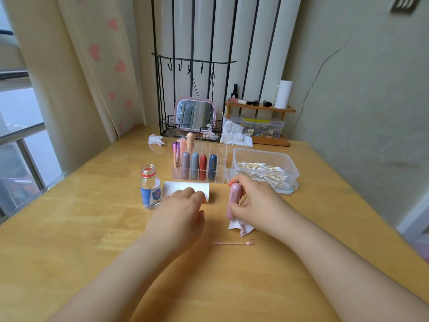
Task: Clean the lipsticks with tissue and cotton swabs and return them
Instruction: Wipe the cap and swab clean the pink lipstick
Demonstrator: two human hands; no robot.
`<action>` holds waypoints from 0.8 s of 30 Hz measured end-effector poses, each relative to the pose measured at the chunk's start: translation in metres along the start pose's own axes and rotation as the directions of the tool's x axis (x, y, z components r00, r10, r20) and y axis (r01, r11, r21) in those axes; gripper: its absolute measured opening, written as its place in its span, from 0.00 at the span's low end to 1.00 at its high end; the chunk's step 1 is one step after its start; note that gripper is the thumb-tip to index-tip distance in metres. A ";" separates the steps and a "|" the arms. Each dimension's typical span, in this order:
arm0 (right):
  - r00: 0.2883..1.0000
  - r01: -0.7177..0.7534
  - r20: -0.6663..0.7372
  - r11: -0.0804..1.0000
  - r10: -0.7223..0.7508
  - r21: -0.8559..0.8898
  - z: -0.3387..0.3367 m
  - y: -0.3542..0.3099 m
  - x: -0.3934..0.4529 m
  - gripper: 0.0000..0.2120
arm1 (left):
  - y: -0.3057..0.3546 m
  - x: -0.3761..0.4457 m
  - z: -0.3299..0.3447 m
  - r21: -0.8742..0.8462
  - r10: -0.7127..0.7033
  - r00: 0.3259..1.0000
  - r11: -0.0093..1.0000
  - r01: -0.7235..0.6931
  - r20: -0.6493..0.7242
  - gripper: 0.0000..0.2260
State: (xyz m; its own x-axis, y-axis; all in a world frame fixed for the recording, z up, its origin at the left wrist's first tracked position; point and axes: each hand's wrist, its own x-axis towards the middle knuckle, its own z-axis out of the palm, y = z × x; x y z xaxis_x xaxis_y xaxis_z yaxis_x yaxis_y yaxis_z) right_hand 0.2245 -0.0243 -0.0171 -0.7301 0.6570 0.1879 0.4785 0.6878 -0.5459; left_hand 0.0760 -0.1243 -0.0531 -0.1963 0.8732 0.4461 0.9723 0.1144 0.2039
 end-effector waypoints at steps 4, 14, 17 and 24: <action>0.999 0.018 -0.039 1.000 -0.019 -0.019 -0.008 0.009 0.021 0.08 | 0.001 0.019 -0.011 0.091 0.011 1.000 0.996 -0.010 -0.006 0.12; 0.963 0.052 -0.264 0.999 -0.054 -0.015 -0.015 0.011 0.089 0.11 | -0.009 0.048 0.007 0.175 0.004 1.000 0.985 -0.005 0.006 0.11; 0.976 0.025 -0.215 0.997 -0.041 -0.074 -0.008 0.013 0.109 0.12 | -0.013 0.052 0.009 0.172 0.020 1.000 0.985 -0.018 -0.011 0.12; 0.996 -0.023 -0.093 0.980 0.005 -0.198 0.005 0.027 0.132 0.14 | -0.018 0.059 0.015 0.164 -0.028 1.000 0.986 0.030 -0.015 0.12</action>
State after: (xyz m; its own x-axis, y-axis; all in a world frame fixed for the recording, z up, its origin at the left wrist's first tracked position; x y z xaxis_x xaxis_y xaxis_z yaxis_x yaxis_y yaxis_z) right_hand 0.1381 0.0794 -0.0111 -0.6793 0.6861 0.2605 0.5821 0.7199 -0.3780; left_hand 0.0489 -0.0679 -0.0435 -0.2252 0.8626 0.4529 0.9736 0.2167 0.0714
